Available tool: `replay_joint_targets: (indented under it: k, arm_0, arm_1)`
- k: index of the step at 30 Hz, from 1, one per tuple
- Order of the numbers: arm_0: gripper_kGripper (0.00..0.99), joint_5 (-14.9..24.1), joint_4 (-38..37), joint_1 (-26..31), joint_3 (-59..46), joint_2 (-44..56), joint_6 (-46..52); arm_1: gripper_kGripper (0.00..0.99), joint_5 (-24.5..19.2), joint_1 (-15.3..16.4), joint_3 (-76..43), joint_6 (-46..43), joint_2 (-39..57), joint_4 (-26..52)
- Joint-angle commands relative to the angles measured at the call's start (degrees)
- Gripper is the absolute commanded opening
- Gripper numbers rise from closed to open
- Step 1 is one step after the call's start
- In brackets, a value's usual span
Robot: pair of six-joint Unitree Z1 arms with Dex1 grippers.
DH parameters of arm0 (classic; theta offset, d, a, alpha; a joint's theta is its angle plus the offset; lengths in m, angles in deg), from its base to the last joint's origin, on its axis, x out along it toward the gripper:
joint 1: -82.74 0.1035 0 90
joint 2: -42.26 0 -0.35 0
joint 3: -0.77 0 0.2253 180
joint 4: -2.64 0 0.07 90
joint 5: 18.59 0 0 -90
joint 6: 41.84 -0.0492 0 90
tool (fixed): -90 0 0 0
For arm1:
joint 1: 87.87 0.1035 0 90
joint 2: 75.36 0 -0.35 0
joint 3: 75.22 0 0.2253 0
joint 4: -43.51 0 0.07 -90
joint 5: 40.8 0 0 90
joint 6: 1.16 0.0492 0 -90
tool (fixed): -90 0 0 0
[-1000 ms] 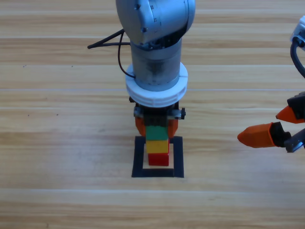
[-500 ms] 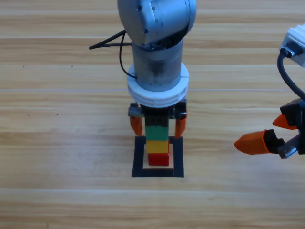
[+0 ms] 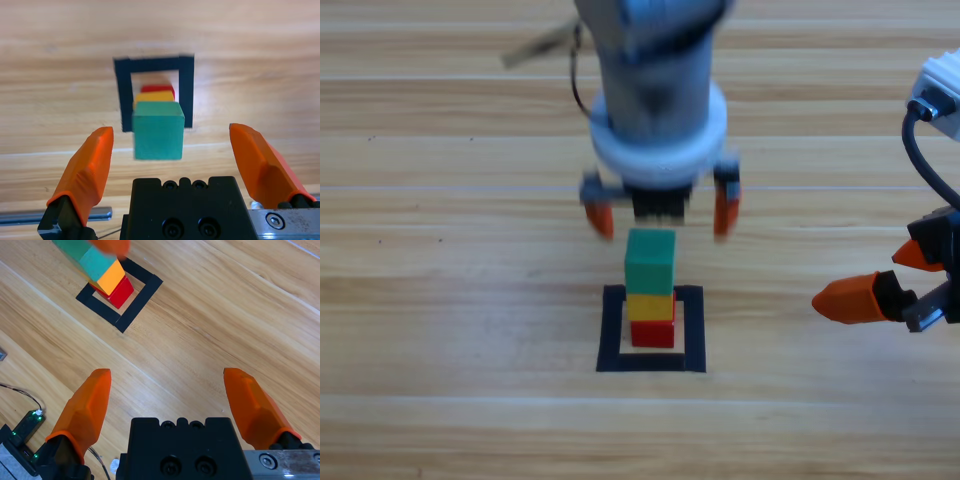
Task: Stack the blocks in the rectangular block: red at the bottom, yellow in the middle, green on top
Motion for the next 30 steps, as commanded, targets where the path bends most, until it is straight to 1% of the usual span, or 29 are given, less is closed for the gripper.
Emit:
replay_joint_targets:
  k: [1,3,6,9,13,19,20,30]
  arm_0:
    - [0.990,11.80,-0.08,-6.25,-2.32,14.54,2.26]
    - [0.990,16.10,-1.92,-8.80,-7.59,18.50,3.05]
    - [0.990,19.53,-7.55,-11.88,-19.11,24.65,2.96]
    - [0.990,22.78,-15.81,-16.18,-33.17,30.80,2.43]
    - [0.990,25.16,-22.66,-20.49,-44.33,33.00,2.17]
    - [0.990,25.24,-33.39,-21.37,-58.30,37.13,0.94]
    - [0.990,25.24,-34.26,-21.37,-59.45,37.84,0.68]
    - [0.990,25.33,-34.97,-21.37,-60.33,38.63,0.15]
  arm_1:
    - [0.990,-0.75,-1.48,-0.62,-0.58,-2.30,1.31]
    - [0.990,-0.75,-1.48,-0.53,-0.67,-2.39,1.31]
    - [0.990,-0.66,-1.48,-0.62,-0.67,-2.30,1.31]
    - [0.990,-0.66,-1.48,-0.62,-0.67,-2.39,1.31]
    - [0.990,-0.75,-1.48,-0.62,-0.67,-2.39,1.31]
    - [0.990,-0.75,-1.48,-0.62,-0.67,-2.39,1.31]
    - [0.990,-0.75,-1.48,-0.53,-0.67,-2.39,1.31]
    - [0.990,-0.75,-1.48,-0.53,-0.67,-2.48,1.31]
